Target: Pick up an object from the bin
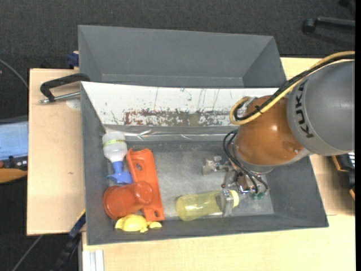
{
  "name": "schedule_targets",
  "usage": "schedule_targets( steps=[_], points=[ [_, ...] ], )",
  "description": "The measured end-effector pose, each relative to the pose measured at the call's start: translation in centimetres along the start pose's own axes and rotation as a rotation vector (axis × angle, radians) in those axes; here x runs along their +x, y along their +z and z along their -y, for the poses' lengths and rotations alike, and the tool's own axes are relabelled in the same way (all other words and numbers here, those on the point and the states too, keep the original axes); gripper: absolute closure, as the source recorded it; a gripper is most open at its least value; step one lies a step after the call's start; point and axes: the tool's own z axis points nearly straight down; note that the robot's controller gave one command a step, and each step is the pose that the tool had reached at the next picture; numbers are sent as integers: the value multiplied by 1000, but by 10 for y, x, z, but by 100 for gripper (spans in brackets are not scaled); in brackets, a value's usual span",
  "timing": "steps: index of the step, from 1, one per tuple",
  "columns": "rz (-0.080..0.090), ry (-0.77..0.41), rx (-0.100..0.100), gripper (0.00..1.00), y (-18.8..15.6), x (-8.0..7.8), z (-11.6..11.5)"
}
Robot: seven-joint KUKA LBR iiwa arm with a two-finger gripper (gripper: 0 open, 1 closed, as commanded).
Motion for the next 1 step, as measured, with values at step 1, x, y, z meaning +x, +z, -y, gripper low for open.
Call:
schedule_targets(
  steps=[1],
  points=[
    [0,1,2,0,0,1,13]
  ],
)
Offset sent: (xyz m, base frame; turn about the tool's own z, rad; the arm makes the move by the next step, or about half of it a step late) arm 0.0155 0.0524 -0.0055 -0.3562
